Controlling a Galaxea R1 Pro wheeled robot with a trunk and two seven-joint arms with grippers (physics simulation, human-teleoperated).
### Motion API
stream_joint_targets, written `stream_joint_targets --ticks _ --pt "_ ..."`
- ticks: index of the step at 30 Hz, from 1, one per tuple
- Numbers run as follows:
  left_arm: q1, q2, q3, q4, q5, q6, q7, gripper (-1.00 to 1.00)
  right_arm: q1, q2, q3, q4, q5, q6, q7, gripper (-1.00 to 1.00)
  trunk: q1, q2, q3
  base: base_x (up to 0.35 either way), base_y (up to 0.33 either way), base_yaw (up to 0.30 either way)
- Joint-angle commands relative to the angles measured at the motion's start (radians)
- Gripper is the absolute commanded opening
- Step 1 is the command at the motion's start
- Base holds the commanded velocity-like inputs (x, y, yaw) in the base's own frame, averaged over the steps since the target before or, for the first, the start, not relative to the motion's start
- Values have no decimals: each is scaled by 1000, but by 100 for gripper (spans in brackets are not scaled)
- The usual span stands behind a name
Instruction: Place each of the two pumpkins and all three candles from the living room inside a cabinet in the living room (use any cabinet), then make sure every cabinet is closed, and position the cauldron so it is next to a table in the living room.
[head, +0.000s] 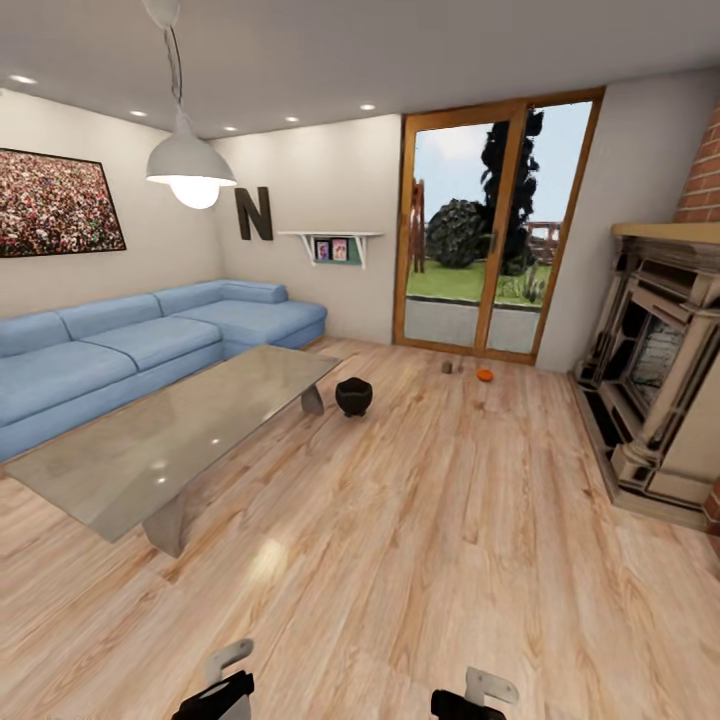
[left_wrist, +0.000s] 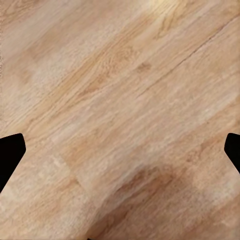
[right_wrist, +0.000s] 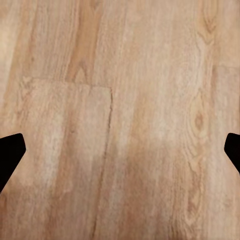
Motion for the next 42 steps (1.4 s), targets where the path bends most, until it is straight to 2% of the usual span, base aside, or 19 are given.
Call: stream_joint_targets --ticks 1,10,21,42 --pt "-1 0 -8 0 11 -4 3 100 0 -1 8 -2 -7 -3 -9 100 0 -1 -1 3 0 72" --pt "-1 0 -8 0 12 -15 3 100 0 0 8 -1 -7 -25 -9 100 0 -1 -1 35 0 72" --pt "1 -1 -8 0 12 -18 3 100 0 1 8 -1 -7 -25 -9 100 0 -1 -1 329 -5 72" --pt "7 -1 -8 0 11 -18 3 100 0 -1 0 -3 -22 -25 -9 100 0 -1 -1 305 -86 22"
